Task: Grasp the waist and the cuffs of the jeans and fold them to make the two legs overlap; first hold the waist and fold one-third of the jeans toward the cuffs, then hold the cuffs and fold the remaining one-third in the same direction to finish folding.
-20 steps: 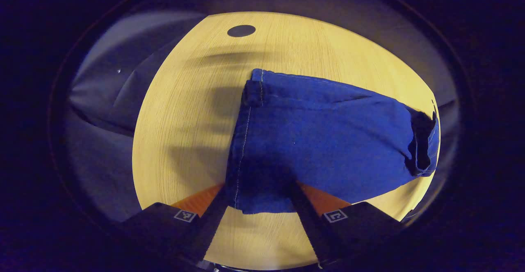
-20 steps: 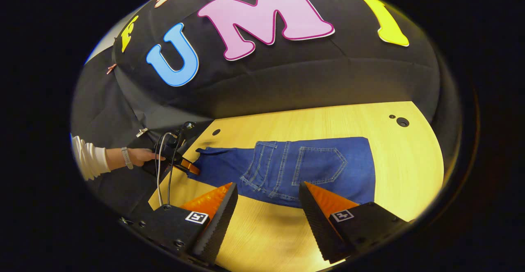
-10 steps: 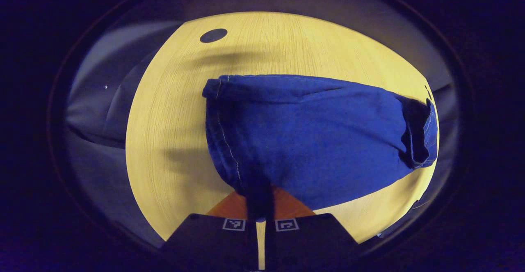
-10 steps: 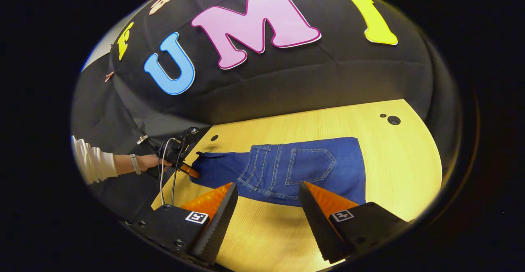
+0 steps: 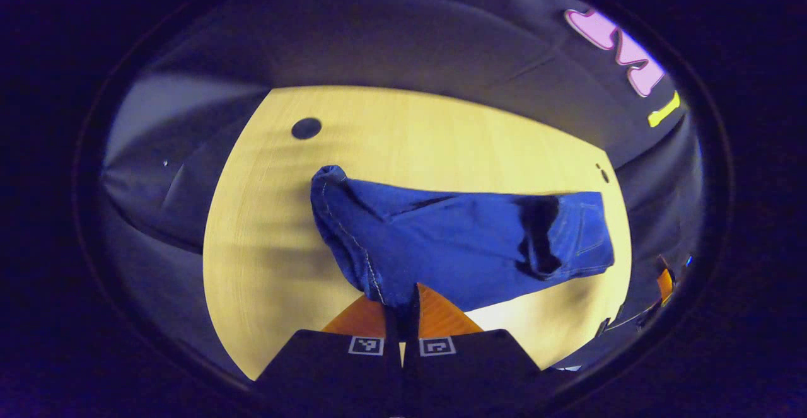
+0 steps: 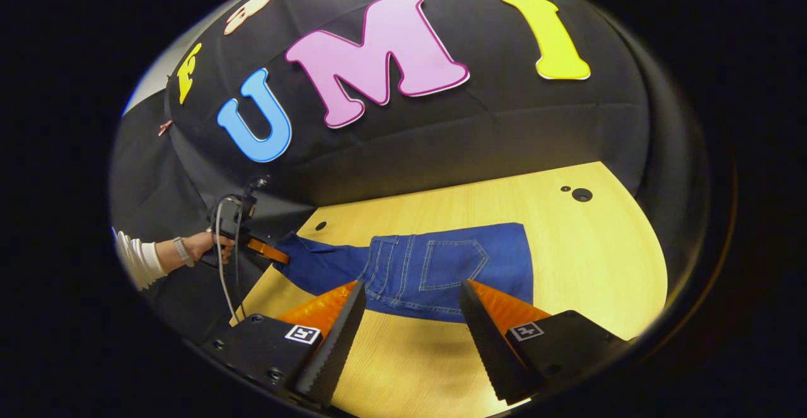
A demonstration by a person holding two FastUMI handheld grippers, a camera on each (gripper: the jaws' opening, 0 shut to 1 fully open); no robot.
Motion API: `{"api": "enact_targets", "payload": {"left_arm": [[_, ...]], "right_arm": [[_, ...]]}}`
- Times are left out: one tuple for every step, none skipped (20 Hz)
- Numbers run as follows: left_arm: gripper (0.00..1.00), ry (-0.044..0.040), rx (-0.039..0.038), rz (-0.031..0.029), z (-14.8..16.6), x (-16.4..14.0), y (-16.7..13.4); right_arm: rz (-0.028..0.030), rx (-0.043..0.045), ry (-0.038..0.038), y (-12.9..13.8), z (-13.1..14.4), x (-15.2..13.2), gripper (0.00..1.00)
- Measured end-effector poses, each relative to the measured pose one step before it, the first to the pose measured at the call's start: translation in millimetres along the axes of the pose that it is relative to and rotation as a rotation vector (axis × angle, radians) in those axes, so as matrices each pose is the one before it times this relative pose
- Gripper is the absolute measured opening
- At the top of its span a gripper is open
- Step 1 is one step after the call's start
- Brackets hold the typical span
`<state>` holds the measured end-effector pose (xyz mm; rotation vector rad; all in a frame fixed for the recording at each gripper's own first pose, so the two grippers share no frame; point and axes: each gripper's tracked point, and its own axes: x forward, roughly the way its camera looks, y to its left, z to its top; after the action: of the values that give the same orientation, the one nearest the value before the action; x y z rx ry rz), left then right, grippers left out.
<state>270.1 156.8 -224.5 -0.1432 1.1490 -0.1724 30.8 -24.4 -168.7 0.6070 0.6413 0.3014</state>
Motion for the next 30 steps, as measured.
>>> {"api": "enact_targets", "payload": {"left_arm": [[0.06, -0.03954, 0.01607, -0.04005, 14.67, -16.1, -22.85], [0.06, -0.0464, 0.03633, -0.03883, 16.72, -12.31, -26.93], [0.06, -0.03813, 0.04036, -0.03321, 12.08, -8.5, -23.95], [0.06, -0.02927, 0.03723, -0.0351, 12.96, -8.7, -26.08], [0.06, -0.01815, 0.04567, -0.04016, 11.42, -3.09, -29.87], [0.06, -0.00861, 0.05, -0.02969, 9.21, 2.37, -27.43], [0.06, -0.00999, 0.05139, -0.02483, 6.79, 7.09, -27.64], [0.06, 0.00263, 0.03292, -0.03209, 5.18, 8.71, -26.0], [0.06, 0.00023, 0.02032, -0.03091, 5.79, 14.36, -24.87], [0.06, 0.00392, 0.0116, -0.03132, 3.34, 19.73, -22.96], [0.06, 0.0068, -0.00022, -0.02877, -0.08, 22.99, -25.15], [0.06, 0.01827, 0.00092, -0.03056, -1.04, 22.89, -22.26], [0.06, 0.01294, 0.01087, -0.01903, -2.9, 22.42, -12.94], [0.06, 0.02455, 0.00733, -0.01307, -3.82, 25.75, -11.34], [0.06, 0.01313, 0.01454, -0.00819, -2.08, 22.69, -2.64], [0.06, 0.02178, -0.00241, -0.01053, -3.46, 25.24, -2.24], [0.06, 0.02945, 0.00563, -0.00696, -3.14, 20.23, 2.6], [0.07, 0.02966, 0.00687, 0.0121, -3.23, 17.68, 7.71], [0.06, 0.03112, 0.01221, 0.02229, -3.96, 12.64, 9.35], [0.07, 0.03828, 0.00769, 0.02073, -7.02, 14.66, 7.65], [0.07, 0.03751, 0.00099, 0.01743, -10.44, 13.71, 7.92], [0.08, 0.05235, -0.00275, 0.01398, -12.02, 11.04, 8.0], [0.08, 0.04227, -0.00617, 0.01372, -5.39, 7.29, 4.18], [0.13, 0.03007, -0.00667, 0.01191, -3.8, 2.22, 0.54], [0.15, 0.00328, -0.00981, -0.01603, -1.75, -1.57, -5.46], [0.22, -0.00564, -0.01024, -0.02678, 0.36, -0.02, -4.78], [0.38, -0.02629, -0.00086, -0.01169, 1.53, -3.24, -4.74], [0.72, -0.05137, 0.00896, 0.0123, 6.96, -8.74, 0.18], [0.87, -0.09281, 0.03031, 0.00621, 13.31, -16.23, -5.6], [1.0, -0.09763, 0.03998, 0.01841, 11.93, -15.74, -2.57]], "right_arm": [[-0.00581, -0.00008, -0.01201, -4.95, 5.18, -2.54, 0.92], [-0.0042, 0.00107, -0.00891, -4.33, 3.33, -3.94, 0.92], [-0.00206, 0.0029, -0.00868, -4.3, 4.81, -3.94, 0.92], [-0.00279, 0.00202, -0.00986, -3.84, 4.41, -3.17, 0.92], [-0.00535, -0.00014, -0.00803, -6.34, 4.94, -2.97, 0.92], [-0.00661, -0.0041, -0.00847, -6.18, 3.45, -5.35, 0.92], [-0.00807, -0.00824, -0.01096, -6.93, 4.82, -3.12, 0.92], [-0.00538, -0.00916, -0.01018, -6.34, 3.99, -3.22, 0.92], [-0.00521, -0.00948, -0.00545, -6.41, 3.97, -4.59, 0.92], [-0.00792, -0.00887, -0.001, -6.41, 0.62, -4.84, 0.92], [-0.01107, -0.00744, 0.00068, -9.65, 1.12, -4.03, 0.92], [-0.00628, -0.005, 0.00316, -6.42, 0.35, -4.06, 0.92], [-0.00673, -0.00412, 0.00252, -6.44, 0.78, -2.52, 0.92], [-0.00782, -0.0089, 0.00306, -8.52, 0.05, -1.25, 0.92], [-0.00598, -0.00876, 0.00263, -7.45, -0.08, -3.57, 0.92], [-0.00385, -0.01038, 0.00489, -7.68, -2.4, -5.38, 0.92], [-0.00362, -0.00796, 0.00422, -8.84, -2.41, -3.92, 0.92], [-0.00256, 0.00067, 0.00405, -8.63, -2.54, -4.58, 0.92], [-0.00022, 0.0101, 0.00602, -8.15, -3.69, -3.05, 0.92], [-0.0009, 0.01249, 0.00732, -7.14, -4.8, -2.57, 0.92], [-0.01278, 0.01014, 0.01295, -9.76, -6.15, -0.69, 0.92], [-0.01668, 0.00927, 0.01353, -10.5, -6.69, -1.84, 0.92], [-0.00774, 0.00923, -0.00129, -5.82, -1.76, -4.05, 0.92], [-0.00217, 0.00974, -0.00416, -0.33, 1.4, -3.47, 0.92], [0.00037, 0.00567, -0.00253, -0.98, -0.36, -1.7, 0.92], [-0.00249, -0.00051, -0.00169, -1.98, -2.42, -1.35, 0.92], [-0.00283, -0.00197, 0.00367, -2.89, -2.03, 0.31, 0.92], [-0.00162, -0.00049, 0.00246, -0.95, -2.88, -2.53, 0.92], [-0.00351, 0.00122, -0.0027, 0.59, 0.34, -0.57, 0.92], [-0.00279, 0.00318, -0.01055, 3.66, 3.21, -1.41, 0.92]]}}
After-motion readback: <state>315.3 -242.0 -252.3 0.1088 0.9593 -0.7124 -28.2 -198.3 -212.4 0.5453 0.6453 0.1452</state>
